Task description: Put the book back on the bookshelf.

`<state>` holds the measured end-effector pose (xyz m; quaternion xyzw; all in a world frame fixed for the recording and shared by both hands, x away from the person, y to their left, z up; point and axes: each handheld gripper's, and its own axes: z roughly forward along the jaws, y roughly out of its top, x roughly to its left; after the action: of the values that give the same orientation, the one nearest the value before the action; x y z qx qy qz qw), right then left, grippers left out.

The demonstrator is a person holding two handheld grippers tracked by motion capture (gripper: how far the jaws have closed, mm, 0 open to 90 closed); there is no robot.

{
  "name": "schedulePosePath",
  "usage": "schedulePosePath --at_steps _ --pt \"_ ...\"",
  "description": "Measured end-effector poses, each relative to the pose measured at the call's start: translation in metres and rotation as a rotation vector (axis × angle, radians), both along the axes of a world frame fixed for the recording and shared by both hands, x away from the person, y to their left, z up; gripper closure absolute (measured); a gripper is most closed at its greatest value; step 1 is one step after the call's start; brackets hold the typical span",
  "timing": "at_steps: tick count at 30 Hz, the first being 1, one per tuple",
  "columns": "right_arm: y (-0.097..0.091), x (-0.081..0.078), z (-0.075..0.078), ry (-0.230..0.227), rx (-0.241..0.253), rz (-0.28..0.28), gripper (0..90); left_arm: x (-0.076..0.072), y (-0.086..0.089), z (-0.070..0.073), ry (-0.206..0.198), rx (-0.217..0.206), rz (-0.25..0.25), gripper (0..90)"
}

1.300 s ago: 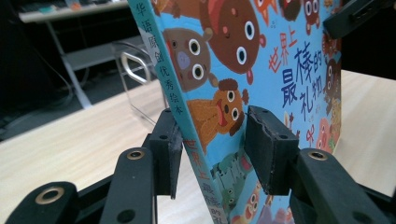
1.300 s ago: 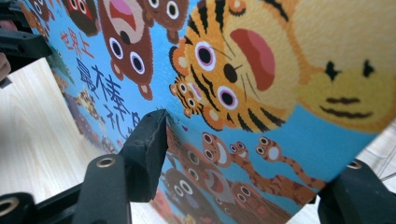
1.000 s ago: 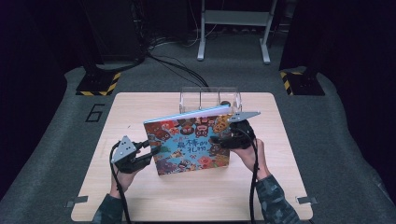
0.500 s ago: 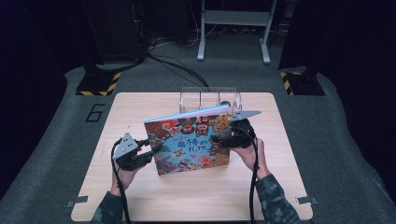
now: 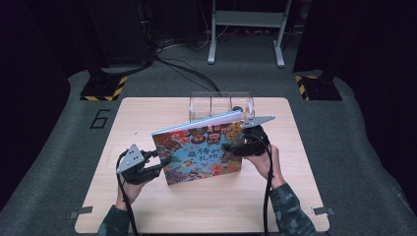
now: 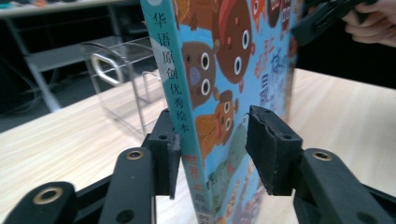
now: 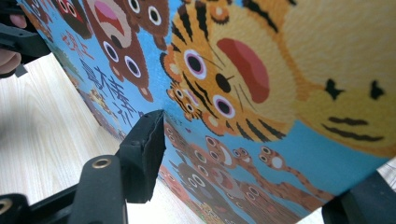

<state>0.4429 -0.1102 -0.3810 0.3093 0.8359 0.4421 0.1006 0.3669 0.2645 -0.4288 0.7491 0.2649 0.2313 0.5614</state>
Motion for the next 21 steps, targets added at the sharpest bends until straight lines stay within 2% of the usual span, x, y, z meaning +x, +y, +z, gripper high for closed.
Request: schedulePosePath --at_steps 1,2,9,12,13,16,21 --pt "0.000 0.000 0.000 -0.001 0.005 0.006 39.1 0.001 0.000 0.001 0.009 0.009 -0.010 53.0" --pt "-0.001 0.001 -0.001 -0.005 0.012 0.009 39.4 0.003 -0.001 0.002 0.017 -0.001 -0.017 51.7" --pt "-0.002 0.003 -0.002 -0.003 0.020 0.020 39.9 0.013 -0.003 0.005 0.034 -0.009 -0.019 51.0" --pt "-0.003 0.004 -0.002 -0.001 0.012 0.009 37.3 0.012 -0.005 0.006 0.022 0.008 -0.005 60.3" --pt "-0.002 0.004 -0.001 0.000 0.008 0.003 36.6 0.012 -0.005 0.007 0.023 0.020 -0.011 60.9" --pt "-0.002 0.004 -0.002 -0.006 -0.015 -0.022 32.7 0.009 -0.005 0.007 0.025 0.014 -0.029 63.8" --pt "-0.004 0.002 -0.002 -0.006 -0.012 -0.033 29.9 0.007 -0.006 0.007 0.019 0.018 -0.074 67.2"
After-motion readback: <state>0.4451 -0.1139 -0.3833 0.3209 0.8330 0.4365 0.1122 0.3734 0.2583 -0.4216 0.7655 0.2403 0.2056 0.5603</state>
